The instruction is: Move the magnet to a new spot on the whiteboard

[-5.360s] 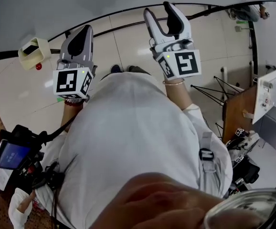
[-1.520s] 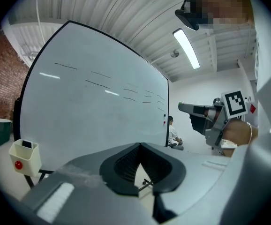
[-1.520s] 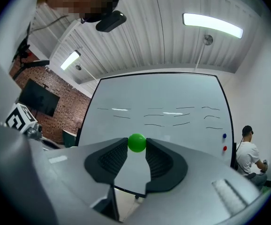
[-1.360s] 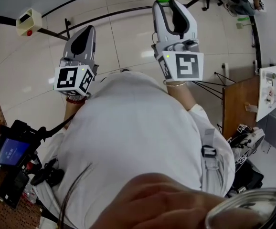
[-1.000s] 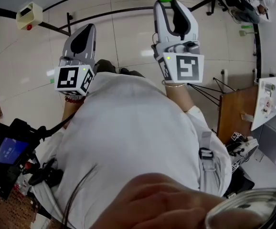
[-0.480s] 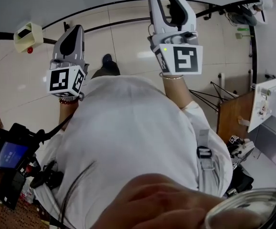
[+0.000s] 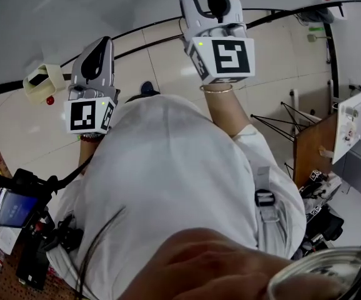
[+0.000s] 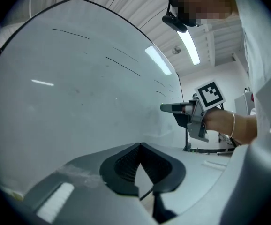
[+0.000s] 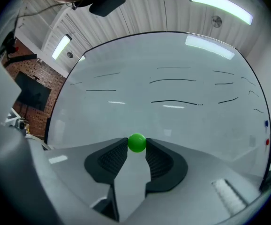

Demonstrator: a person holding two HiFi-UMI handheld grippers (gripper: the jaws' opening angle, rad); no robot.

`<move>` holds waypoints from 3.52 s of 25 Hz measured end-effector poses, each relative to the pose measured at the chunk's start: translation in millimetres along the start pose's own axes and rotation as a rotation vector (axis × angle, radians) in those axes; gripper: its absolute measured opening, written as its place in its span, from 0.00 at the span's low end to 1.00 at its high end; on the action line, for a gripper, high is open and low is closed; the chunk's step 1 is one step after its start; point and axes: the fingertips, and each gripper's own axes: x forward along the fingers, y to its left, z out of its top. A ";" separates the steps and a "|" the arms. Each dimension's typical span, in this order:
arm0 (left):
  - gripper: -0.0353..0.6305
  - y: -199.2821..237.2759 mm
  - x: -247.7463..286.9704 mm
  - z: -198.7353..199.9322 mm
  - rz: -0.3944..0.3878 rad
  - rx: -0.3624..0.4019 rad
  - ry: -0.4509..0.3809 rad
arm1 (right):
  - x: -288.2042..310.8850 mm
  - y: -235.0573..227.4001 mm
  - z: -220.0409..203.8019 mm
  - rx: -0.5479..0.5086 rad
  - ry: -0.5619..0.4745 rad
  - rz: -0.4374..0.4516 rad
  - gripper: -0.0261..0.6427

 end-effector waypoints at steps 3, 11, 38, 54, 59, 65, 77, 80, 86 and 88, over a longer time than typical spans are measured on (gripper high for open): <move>0.06 -1.5 -1.1 13.0 -0.012 0.017 -0.060 | -6.7 -1.8 -3.8 0.007 0.011 -0.028 0.22; 0.06 -13.5 1.0 26.0 -0.062 -0.008 -0.088 | -25.4 -7.3 0.4 -0.006 0.013 -0.064 0.22; 0.06 3.8 -1.5 25.1 -0.019 -0.021 -0.102 | -15.4 6.0 -20.1 0.007 0.027 0.009 0.34; 0.06 -195.9 -123.5 8.8 0.128 -0.053 -0.065 | -286.5 6.3 -39.2 0.166 -0.028 0.276 0.34; 0.06 -200.9 -122.1 1.5 0.090 -0.037 -0.041 | -287.5 7.6 -61.0 0.197 0.026 0.254 0.34; 0.06 -202.9 -120.0 2.1 0.067 -0.038 -0.038 | -299.3 5.0 -65.7 0.205 0.036 0.214 0.34; 0.06 -219.6 -169.9 23.2 0.060 -0.051 -0.087 | -349.0 19.2 -36.8 0.167 0.044 0.169 0.34; 0.06 -207.7 -212.1 25.5 0.097 -0.058 -0.095 | -356.4 62.0 -20.6 0.158 0.031 0.223 0.34; 0.06 -192.4 -254.7 21.5 0.137 -0.080 -0.102 | -357.9 122.3 -10.4 0.156 0.034 0.318 0.34; 0.06 -188.4 -265.4 21.3 0.152 -0.085 -0.106 | -359.8 132.2 -9.8 0.160 0.041 0.331 0.34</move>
